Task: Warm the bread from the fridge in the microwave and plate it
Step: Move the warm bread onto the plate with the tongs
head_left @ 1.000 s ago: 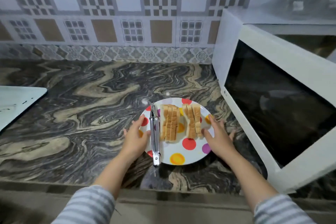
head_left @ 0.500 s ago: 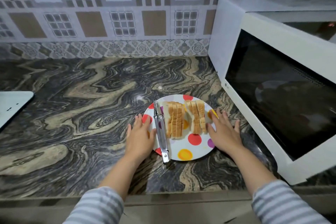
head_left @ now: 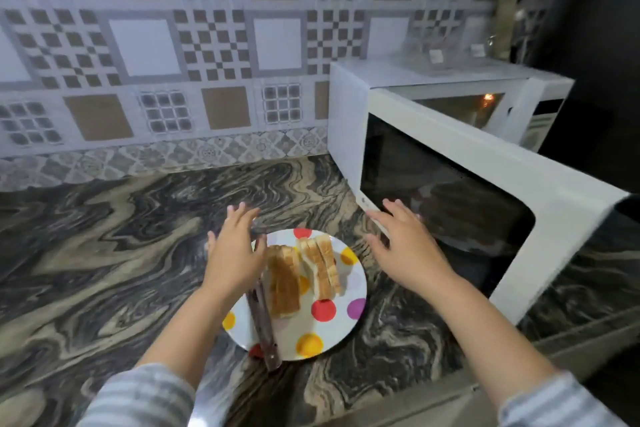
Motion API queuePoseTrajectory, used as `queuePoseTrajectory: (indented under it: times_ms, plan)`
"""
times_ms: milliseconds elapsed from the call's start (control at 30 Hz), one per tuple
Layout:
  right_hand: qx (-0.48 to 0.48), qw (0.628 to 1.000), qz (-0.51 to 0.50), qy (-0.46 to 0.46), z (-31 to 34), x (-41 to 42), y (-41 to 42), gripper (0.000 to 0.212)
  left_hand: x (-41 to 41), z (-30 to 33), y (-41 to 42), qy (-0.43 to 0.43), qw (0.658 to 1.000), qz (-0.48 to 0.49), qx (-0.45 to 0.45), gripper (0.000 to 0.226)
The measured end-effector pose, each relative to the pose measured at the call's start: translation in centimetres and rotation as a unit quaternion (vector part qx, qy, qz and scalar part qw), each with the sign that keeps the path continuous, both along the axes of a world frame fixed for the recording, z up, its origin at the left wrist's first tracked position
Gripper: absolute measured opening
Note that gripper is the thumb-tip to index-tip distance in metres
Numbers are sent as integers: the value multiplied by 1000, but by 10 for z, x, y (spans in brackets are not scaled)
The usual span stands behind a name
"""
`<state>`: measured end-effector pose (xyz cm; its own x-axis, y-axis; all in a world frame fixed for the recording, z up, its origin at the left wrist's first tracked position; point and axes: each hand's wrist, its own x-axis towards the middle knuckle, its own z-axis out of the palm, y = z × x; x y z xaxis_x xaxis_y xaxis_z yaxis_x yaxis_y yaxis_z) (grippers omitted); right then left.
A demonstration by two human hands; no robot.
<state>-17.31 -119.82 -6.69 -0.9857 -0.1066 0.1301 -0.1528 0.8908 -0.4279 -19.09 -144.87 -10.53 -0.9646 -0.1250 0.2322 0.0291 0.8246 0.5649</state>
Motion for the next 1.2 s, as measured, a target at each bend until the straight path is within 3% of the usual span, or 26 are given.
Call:
queuePoseTrajectory:
  times_ms: [133, 267, 400, 567, 733, 800, 900, 1200]
  plan:
    - [97, 983, -48, 151, 66, 24, 13, 50, -33, 59, 65, 88, 988, -126, -5, 44]
    - [176, 933, -138, 280, 100, 38, 35, 48, -55, 106, 142, 154, 956, -248, 1, 43]
    - [249, 923, -216, 198, 111, 44, 64, 67, -69, 133, 204, 186, 929, -320, 16, 47]
    - [288, 910, -252, 161, 111, 32, 99, 71, -84, 137, 258, 208, 910, -352, -76, 50]
    - [266, 919, -261, 130, 110, -4, 169, 67, -104, 133, 299, 214, 913, -305, -166, 65]
    - [254, 930, -233, 126, 110, -29, 201, 67, -117, 132, 316, 216, 913, -271, -218, 81]
    - [251, 945, -174, 118, 111, -70, 243, 69, -137, 131, 340, 210, 913, -209, -282, 86]
    - [248, 957, -11, 149, 114, -180, 316, 72, -187, 133, 391, 165, 928, -54, -329, 91]
